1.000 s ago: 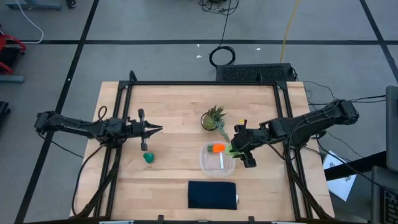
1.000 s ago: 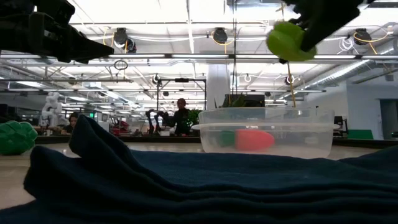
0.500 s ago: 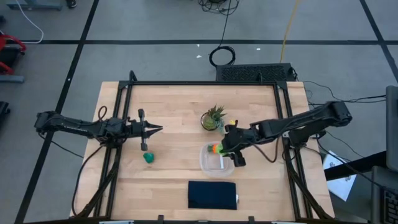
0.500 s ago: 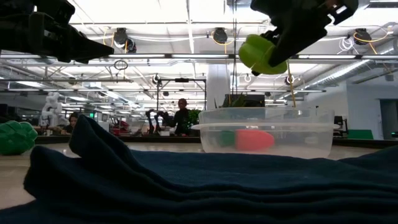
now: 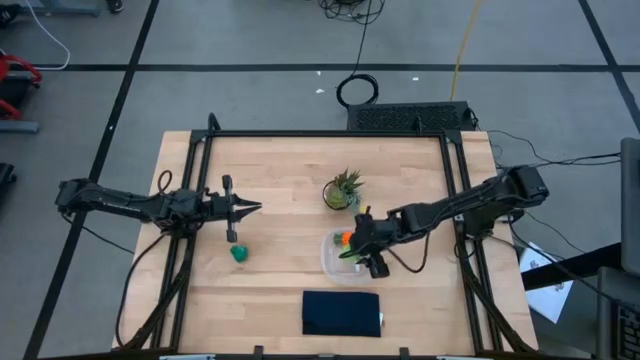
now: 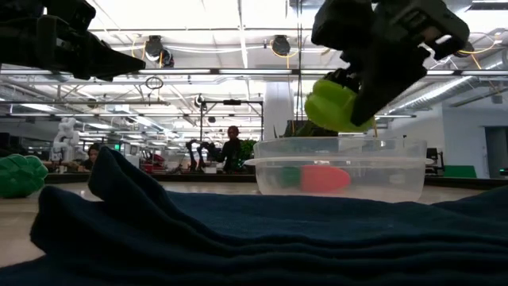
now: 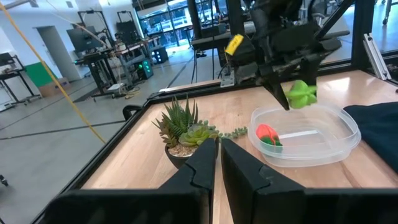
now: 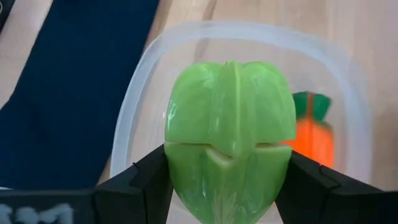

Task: Pick and placing Produce into tupperware
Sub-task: Put the green starfruit into the transparent bin

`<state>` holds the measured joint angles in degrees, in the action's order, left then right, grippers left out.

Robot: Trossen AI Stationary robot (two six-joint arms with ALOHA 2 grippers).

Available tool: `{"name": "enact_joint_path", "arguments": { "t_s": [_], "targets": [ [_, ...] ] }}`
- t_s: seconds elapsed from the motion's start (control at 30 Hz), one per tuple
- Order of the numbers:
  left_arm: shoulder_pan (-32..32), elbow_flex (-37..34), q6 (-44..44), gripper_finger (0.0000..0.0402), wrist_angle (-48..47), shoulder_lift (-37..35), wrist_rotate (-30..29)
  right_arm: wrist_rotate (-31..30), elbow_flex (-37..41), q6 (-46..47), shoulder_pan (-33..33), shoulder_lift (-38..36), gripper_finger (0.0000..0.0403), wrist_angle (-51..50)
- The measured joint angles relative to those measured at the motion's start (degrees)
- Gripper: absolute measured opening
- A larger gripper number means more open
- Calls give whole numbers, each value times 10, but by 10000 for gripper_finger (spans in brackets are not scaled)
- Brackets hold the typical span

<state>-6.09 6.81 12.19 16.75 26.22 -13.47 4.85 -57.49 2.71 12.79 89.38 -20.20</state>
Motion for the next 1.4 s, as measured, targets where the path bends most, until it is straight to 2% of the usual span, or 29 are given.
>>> {"name": "enact_joint_path", "arguments": {
  "t_s": [0.43, 1.23, 1.4],
  "targets": [
    [0, 0, -9, 31, 1, 0, 0, 2, 0, -4, 2, 71, 212, 12],
    [0, 0, -16, 31, -2, 0, 0, -2, 0, -4, -4, 72, 212, 15],
    [0, 0, -16, 31, -2, 0, 0, -2, 1, -2, -5, 96, 212, 15]
  ]
}}
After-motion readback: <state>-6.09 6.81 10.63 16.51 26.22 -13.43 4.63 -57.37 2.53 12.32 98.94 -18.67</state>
